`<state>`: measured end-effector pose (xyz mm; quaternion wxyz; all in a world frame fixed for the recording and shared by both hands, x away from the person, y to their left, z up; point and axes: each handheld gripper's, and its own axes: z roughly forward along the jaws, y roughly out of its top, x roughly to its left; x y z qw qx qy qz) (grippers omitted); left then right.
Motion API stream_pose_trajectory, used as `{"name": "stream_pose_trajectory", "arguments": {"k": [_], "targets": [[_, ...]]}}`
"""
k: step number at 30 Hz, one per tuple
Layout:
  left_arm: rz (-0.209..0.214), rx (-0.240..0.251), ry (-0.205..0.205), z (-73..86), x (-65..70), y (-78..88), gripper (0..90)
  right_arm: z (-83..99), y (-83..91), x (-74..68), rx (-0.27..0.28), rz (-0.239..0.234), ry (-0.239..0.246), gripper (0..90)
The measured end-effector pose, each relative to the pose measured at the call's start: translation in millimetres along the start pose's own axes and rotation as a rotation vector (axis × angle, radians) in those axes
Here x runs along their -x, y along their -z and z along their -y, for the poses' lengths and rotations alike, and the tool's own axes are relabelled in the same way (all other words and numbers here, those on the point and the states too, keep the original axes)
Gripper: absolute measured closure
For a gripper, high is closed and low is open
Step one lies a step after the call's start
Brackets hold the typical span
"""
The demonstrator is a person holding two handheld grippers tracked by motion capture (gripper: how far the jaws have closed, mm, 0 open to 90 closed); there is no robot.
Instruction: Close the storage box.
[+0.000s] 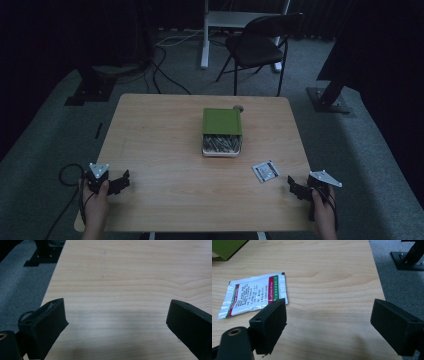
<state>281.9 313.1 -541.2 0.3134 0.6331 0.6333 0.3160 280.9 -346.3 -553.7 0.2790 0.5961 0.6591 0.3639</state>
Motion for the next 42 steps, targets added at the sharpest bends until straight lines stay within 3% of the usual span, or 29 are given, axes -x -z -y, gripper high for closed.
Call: {"name": "stream_pose_trajectory", "arguments": {"k": [7,9,11,14,18,23,29,30,32,35,42], "targets": [[-0.025,-0.031,0.018,5.6,-3.5,2.0,3.6,6.3,-1.0,-4.8,-0.035,0.042,0.003,12.9],[-0.049,-0.044,0.023,6.2,-6.2,3.2,3.6,6.3,-1.1,-5.0,-0.039,0.083,-0.005,12.7],[-0.064,-0.045,0.066,7.6,-11.5,5.6,3.5,6.5,-1.2,-4.8,-0.043,0.106,-0.016,12.7],[-0.076,-0.063,0.072,10.7,-13.6,5.7,3.5,6.8,-2.2,-4.6,-0.075,0.127,-0.036,13.3],[-0.083,-0.071,0.068,13.0,-12.8,4.5,3.6,6.7,-5.8,-4.7,-0.135,0.112,-0.016,12.6],[-0.068,-0.083,0.063,15.4,-8.8,1.1,3.5,6.6,-6.0,-4.2,-0.139,0.108,-0.022,12.2],[-0.081,-0.101,0.046,16.2,-7.3,-0.1,3.6,6.6,-6.0,-4.2,-0.139,0.108,-0.023,12.1],[-0.101,-0.123,0.030,17.2,-7.1,-0.6,3.6,6.6,-6.0,-4.4,-0.139,0.109,-0.024,12.1],[-0.101,-0.143,0.027,17.7,-7.5,-1.0,3.5,6.6,-6.0,-4.5,-0.138,0.111,-0.025,12.1],[-0.070,-0.155,0.058,17.0,-11.3,-3.1,3.2,6.6,-6.0,-4.5,-0.138,0.112,-0.026,12.1],[-0.047,-0.157,0.035,12.9,-13.0,-8.1,2.8,6.6,-6.2,-4.6,-0.138,0.116,-0.030,12.1]]}}
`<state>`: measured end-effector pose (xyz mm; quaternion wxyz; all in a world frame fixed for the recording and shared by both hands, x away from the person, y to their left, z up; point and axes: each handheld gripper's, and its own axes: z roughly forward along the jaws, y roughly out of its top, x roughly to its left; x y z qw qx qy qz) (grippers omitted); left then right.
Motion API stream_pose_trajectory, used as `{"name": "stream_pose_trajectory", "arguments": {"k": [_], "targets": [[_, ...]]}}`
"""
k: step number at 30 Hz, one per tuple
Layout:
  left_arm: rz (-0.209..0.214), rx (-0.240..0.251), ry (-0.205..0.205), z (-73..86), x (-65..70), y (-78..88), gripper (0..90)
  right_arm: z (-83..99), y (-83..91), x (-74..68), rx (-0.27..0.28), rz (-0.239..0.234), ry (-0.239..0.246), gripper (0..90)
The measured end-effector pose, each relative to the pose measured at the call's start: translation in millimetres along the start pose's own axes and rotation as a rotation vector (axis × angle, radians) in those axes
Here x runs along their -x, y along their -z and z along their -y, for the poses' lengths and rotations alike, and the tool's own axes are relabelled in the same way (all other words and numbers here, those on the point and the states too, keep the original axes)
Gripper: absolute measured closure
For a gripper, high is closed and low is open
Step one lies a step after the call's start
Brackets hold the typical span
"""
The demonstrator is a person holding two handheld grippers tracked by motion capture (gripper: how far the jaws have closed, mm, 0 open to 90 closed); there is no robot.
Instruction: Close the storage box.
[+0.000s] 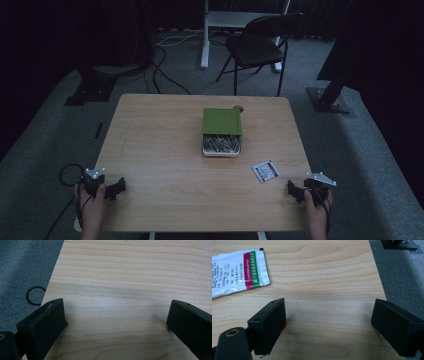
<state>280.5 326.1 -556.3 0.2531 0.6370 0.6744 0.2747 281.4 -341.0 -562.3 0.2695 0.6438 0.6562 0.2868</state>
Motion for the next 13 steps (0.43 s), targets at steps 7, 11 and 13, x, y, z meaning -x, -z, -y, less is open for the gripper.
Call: {"name": "stream_pose_trajectory", "arguments": {"k": [7,11,13], "targets": [[0.006,0.001,-0.004,-2.2,0.8,-2.2,2.9,-0.6,-0.7,-0.3,0.000,0.011,-0.010,12.0],[0.006,0.002,-0.005,-2.2,0.8,-2.2,2.9,-0.7,-0.8,-0.3,0.000,0.011,-0.010,12.0],[0.006,0.002,-0.004,-2.2,0.8,-2.2,2.9,-0.7,-0.8,-0.3,0.000,0.011,-0.010,12.0]]}}
